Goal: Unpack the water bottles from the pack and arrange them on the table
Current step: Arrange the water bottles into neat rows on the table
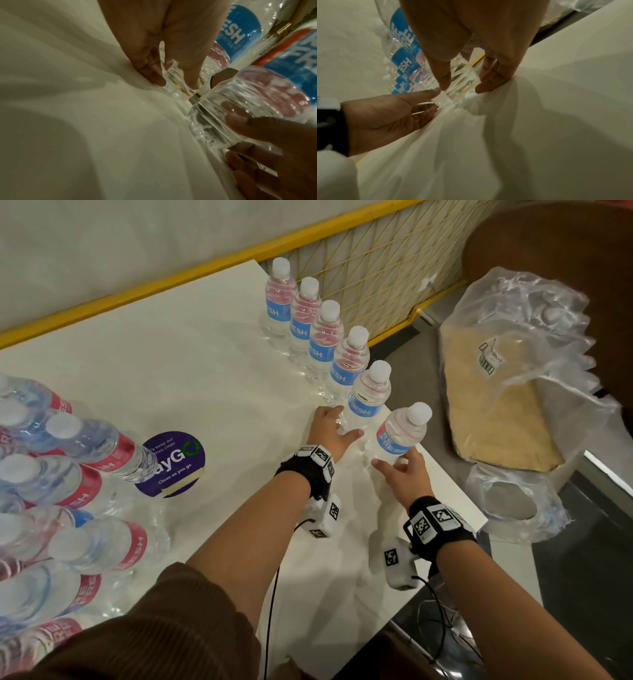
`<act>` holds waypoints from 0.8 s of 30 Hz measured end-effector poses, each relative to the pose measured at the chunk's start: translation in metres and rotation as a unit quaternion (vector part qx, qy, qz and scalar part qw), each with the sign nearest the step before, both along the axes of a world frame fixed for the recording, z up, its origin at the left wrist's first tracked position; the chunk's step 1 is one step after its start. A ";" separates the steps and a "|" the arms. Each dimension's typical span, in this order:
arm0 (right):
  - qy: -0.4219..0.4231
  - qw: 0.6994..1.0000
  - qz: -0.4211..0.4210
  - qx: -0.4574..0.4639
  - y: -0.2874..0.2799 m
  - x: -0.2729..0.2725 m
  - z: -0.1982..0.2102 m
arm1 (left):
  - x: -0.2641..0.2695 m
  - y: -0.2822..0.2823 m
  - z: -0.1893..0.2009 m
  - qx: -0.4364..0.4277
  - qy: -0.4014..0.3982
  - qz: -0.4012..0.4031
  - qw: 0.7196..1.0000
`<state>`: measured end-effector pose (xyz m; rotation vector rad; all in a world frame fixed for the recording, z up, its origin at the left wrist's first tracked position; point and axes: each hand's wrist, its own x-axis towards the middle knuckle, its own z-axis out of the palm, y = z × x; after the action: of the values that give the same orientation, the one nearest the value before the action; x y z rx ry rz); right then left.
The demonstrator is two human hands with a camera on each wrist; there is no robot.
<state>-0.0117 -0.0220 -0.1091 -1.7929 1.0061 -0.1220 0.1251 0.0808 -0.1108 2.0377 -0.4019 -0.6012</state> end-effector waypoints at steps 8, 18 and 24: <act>0.000 0.999 -0.037 0.000 0.004 0.010 0.003 | 0.007 -0.001 -0.001 0.003 0.012 -0.015 1.000; 0.027 0.998 -0.058 -0.002 0.003 0.013 0.002 | 0.005 0.001 0.001 0.013 0.010 -0.015 1.000; 0.040 0.996 -0.075 -0.009 0.007 0.016 0.007 | 0.005 0.001 0.001 0.021 0.007 -0.022 1.000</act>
<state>0.0040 -0.0151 -0.1020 -1.7493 1.2005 -0.1524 0.1300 0.0821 -0.1095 2.0683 -0.4292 -0.6552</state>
